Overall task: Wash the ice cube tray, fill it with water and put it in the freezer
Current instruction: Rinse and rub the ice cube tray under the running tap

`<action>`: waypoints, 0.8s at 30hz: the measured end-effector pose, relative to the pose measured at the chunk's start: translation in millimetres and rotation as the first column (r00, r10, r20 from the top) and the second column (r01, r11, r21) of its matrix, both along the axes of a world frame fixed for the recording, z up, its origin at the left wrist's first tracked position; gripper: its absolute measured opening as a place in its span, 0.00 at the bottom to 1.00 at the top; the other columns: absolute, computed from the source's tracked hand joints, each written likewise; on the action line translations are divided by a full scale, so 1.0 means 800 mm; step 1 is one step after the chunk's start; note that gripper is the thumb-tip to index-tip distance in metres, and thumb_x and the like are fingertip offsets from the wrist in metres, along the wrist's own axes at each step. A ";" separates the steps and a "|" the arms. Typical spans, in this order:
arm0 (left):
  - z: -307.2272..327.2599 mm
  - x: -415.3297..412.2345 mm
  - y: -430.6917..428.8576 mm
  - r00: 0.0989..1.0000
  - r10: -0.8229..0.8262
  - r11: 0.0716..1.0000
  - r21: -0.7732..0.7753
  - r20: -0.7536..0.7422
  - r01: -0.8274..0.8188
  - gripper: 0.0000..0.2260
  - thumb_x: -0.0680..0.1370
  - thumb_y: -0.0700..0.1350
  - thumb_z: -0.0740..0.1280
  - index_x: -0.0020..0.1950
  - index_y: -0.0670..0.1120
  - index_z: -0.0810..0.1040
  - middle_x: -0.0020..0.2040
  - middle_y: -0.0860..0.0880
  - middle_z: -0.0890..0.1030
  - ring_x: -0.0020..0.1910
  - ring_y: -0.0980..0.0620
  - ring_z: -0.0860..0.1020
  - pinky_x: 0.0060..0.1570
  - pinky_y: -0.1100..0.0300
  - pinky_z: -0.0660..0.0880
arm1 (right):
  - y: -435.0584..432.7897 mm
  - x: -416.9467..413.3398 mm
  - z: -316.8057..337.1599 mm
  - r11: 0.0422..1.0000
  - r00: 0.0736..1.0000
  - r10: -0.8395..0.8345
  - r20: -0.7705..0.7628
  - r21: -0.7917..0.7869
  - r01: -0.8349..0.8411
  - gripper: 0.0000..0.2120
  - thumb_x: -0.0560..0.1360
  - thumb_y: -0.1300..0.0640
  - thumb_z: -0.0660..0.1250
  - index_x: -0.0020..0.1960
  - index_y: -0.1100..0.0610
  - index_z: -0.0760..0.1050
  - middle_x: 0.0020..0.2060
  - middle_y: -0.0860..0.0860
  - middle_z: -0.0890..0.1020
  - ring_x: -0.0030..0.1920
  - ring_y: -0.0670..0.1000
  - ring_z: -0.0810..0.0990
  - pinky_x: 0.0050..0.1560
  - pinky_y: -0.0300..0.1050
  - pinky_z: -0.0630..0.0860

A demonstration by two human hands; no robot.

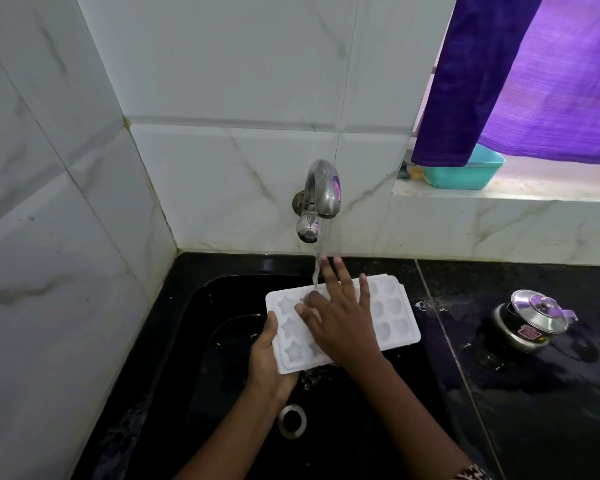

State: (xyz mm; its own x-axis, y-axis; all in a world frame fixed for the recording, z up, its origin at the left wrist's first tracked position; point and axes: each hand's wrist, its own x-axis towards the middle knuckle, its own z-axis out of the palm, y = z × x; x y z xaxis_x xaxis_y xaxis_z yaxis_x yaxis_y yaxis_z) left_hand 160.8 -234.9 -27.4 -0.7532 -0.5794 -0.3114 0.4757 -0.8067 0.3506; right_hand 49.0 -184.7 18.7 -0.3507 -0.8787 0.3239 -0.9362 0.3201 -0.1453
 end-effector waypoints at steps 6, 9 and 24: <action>0.003 0.001 -0.002 0.999 0.027 0.999 0.028 -0.034 -0.026 0.26 0.77 0.55 0.61 0.69 0.40 0.73 0.64 0.36 0.78 0.58 0.37 0.80 0.54 0.39 0.78 | 0.005 0.002 -0.008 0.998 0.999 0.044 -0.010 0.040 -0.044 0.27 0.76 0.35 0.44 0.57 0.46 0.75 0.76 0.47 0.45 0.76 0.49 0.39 0.72 0.56 0.36; 0.002 0.001 0.008 0.999 0.003 0.999 0.036 -0.040 -0.001 0.26 0.77 0.55 0.60 0.69 0.39 0.73 0.65 0.35 0.77 0.60 0.37 0.79 0.56 0.39 0.77 | 0.005 0.001 -0.002 1.000 0.998 0.022 -0.056 -0.002 -0.023 0.24 0.77 0.37 0.47 0.49 0.47 0.77 0.76 0.50 0.54 0.76 0.52 0.48 0.72 0.60 0.46; 0.005 0.005 -0.007 0.999 0.029 1.000 0.008 0.026 -0.029 0.28 0.77 0.55 0.60 0.71 0.40 0.71 0.66 0.35 0.76 0.62 0.37 0.77 0.63 0.38 0.71 | 0.003 0.006 -0.006 0.998 0.999 0.041 0.025 0.046 -0.042 0.29 0.76 0.34 0.41 0.60 0.45 0.74 0.76 0.46 0.42 0.75 0.49 0.36 0.72 0.56 0.36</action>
